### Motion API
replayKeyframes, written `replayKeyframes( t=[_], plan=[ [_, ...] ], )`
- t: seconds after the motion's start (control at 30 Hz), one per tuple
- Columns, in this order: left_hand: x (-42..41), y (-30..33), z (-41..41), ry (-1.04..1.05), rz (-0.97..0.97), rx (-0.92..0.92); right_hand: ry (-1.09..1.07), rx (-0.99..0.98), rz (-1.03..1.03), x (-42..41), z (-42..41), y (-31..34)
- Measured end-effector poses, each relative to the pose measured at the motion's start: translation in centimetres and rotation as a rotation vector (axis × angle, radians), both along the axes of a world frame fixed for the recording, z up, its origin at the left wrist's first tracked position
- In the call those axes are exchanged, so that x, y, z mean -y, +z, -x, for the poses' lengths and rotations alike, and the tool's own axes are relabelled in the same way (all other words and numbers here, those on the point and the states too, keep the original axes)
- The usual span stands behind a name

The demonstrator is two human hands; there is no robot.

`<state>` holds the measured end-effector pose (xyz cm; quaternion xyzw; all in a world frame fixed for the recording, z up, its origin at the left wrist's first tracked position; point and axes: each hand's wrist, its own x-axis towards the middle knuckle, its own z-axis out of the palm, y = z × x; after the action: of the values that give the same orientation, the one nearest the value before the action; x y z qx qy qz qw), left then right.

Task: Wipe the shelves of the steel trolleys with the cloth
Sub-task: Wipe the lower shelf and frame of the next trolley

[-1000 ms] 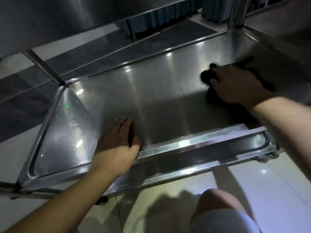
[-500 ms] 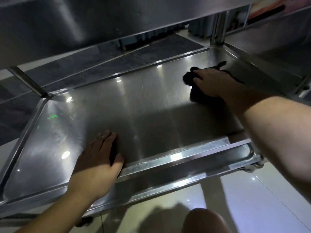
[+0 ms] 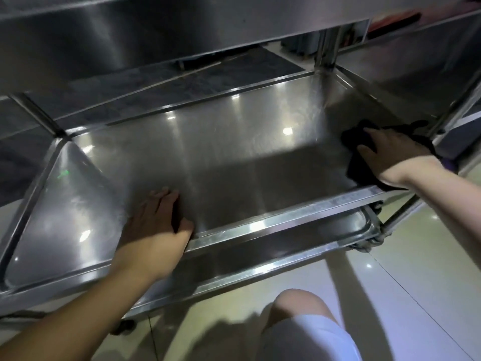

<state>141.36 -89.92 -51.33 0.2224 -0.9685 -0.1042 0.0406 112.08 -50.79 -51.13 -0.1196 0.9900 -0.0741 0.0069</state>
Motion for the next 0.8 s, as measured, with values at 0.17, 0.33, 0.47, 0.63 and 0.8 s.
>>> replayKeyframes(
  t=[0.17, 0.33, 0.47, 0.63, 0.8],
  plan=[
    [0.0, 0.2, -0.1, -0.009, -0.012, -0.003, 0.017, -0.051, -0.022, 3.0, -7.4, 0.9],
    [0.0, 0.1, 0.1, -0.024, 0.011, -0.025, 0.243, -0.164, 0.004, 10.1, -15.5, 1.4],
    [0.1, -0.2, 0.0, -0.033, 0.008, -0.033, 0.39, -0.289, 0.025, 15.0, -19.4, 0.4],
    [0.5, -0.4, -0.3, -0.051, 0.019, -0.041, 0.417, -0.448, 0.046, 12.9, -18.2, 0.0],
    [0.6, -0.5, -0.1, -0.052, 0.03, -0.016, -0.031, -0.397, 0.038, 3.0, -11.7, 0.3]
  ],
)
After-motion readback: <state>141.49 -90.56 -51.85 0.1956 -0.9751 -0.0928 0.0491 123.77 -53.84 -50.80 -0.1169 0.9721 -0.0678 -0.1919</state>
